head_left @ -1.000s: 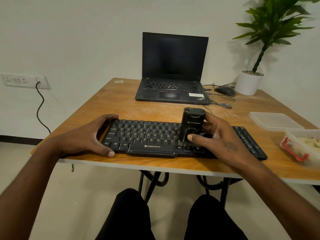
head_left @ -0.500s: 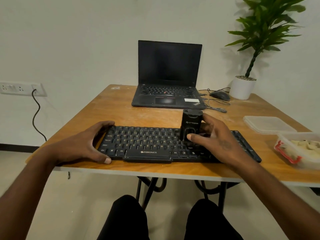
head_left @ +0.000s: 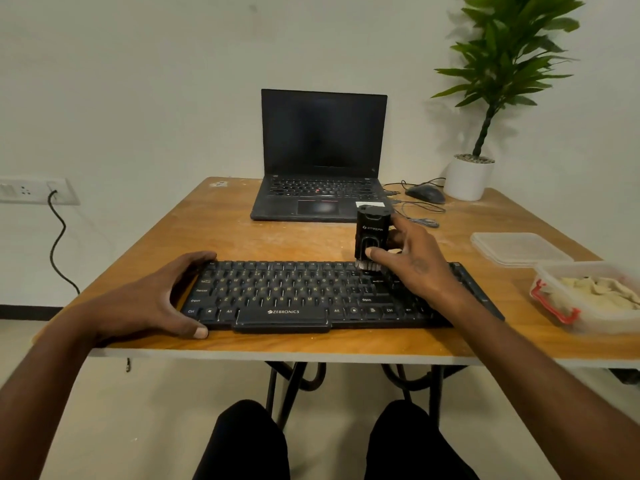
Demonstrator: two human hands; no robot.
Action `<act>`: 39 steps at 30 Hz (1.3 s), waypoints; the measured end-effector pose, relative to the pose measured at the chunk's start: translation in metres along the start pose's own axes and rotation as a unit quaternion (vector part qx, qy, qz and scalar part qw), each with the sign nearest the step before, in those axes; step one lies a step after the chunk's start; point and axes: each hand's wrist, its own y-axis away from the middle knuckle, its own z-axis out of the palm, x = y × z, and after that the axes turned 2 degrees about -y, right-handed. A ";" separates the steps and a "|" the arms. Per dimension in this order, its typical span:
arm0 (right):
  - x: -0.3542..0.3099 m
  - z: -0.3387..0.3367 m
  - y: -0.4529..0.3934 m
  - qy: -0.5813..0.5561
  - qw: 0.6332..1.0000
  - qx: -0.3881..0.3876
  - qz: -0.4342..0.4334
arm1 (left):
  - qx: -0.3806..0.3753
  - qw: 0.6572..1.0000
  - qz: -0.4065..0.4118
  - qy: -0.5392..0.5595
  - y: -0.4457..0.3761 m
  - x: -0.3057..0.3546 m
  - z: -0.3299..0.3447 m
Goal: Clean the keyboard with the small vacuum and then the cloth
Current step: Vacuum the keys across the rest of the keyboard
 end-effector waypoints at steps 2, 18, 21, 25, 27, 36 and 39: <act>0.001 -0.002 0.005 -0.008 1.000 -0.004 0.000 | 0.001 1.000 0.002 -0.001 -0.001 -0.001 0.000; 0.008 -0.029 0.034 -0.062 0.998 -0.017 0.004 | 0.001 1.000 0.003 -0.002 -0.007 -0.012 -0.003; 0.013 -0.026 0.013 -0.031 0.999 0.011 0.000 | -0.003 1.000 0.004 0.007 -0.009 -0.014 -0.004; 0.014 -0.029 0.013 -0.021 1.000 0.012 0.001 | -0.002 1.000 0.006 0.018 -0.012 -0.019 -0.004; 0.014 -0.034 0.024 -0.023 1.000 -0.005 -0.003 | 0.000 1.000 0.008 0.018 -0.013 -0.021 -0.004; 0.004 -0.052 0.062 -0.025 0.998 -0.056 -0.013 | 0.019 1.000 -0.001 0.025 -0.017 -0.026 -0.004; 0.002 -0.042 0.039 0.030 0.998 -0.039 -0.035 | 0.014 0.999 -0.001 0.034 -0.019 -0.027 -0.006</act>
